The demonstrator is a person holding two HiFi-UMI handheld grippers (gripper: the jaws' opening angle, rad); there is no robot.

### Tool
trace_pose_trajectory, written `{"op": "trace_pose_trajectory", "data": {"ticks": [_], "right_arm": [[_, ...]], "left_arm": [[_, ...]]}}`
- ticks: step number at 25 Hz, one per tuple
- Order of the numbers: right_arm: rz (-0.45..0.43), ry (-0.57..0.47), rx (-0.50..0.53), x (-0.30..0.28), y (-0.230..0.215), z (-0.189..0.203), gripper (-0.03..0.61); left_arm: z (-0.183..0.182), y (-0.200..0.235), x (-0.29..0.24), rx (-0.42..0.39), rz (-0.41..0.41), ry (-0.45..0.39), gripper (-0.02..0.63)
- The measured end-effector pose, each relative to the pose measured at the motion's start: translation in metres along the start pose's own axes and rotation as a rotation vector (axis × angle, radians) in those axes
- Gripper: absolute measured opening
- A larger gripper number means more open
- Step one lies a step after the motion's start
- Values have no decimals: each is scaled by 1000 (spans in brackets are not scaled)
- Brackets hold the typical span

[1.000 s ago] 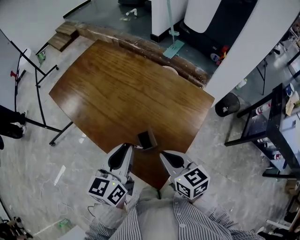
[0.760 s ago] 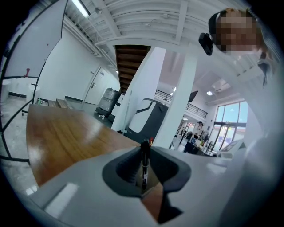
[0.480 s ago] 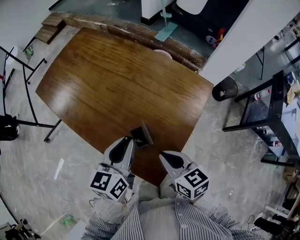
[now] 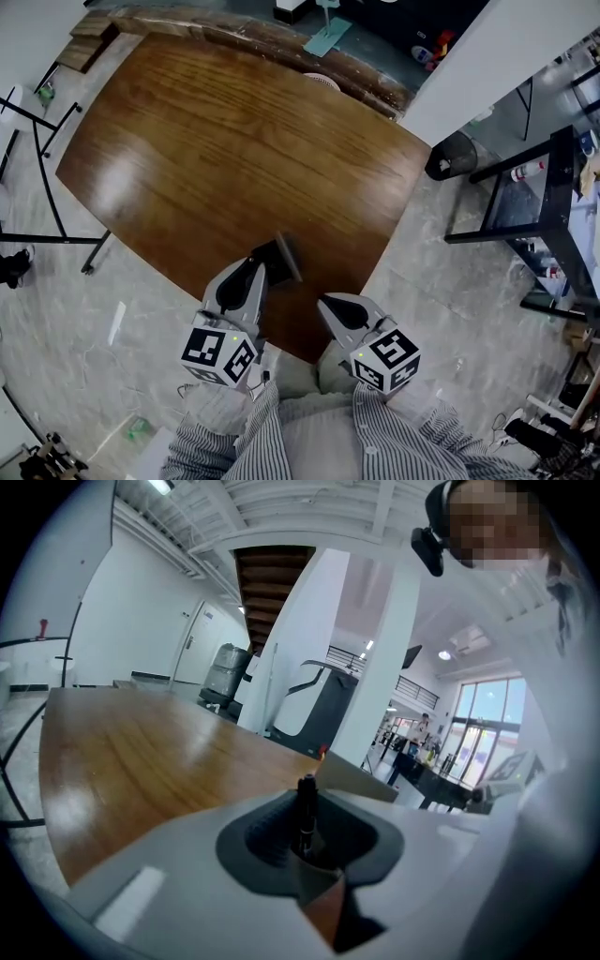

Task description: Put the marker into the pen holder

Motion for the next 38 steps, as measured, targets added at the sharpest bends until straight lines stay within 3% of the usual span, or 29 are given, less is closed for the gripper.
{"op": "trace_pose_trajectory", "data": {"ticks": [7, 14, 27, 38], "right_arm": [[7, 7, -9, 0, -6, 3, 0], [-1, 5, -15, 0, -4, 4, 0], [-7, -4, -24, 5, -4, 8, 0], [-28, -28, 2, 10, 1, 3, 0]], "left_arm": [[9, 3, -7, -33, -29, 8, 61], [9, 8, -7, -96, -112, 6, 78], [1, 11, -23, -130, -105, 14, 83], [-7, -1, -4, -122, -69, -60, 97]]}}
Point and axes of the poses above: the fingertips, and each gripper's own axes: x backward along the fingers, y to its left, z out of its underside, the point moved 7 cm from there along x, backward along the fingers, and after that the axes turned 8 degrees about y, right-handed, at the moved point
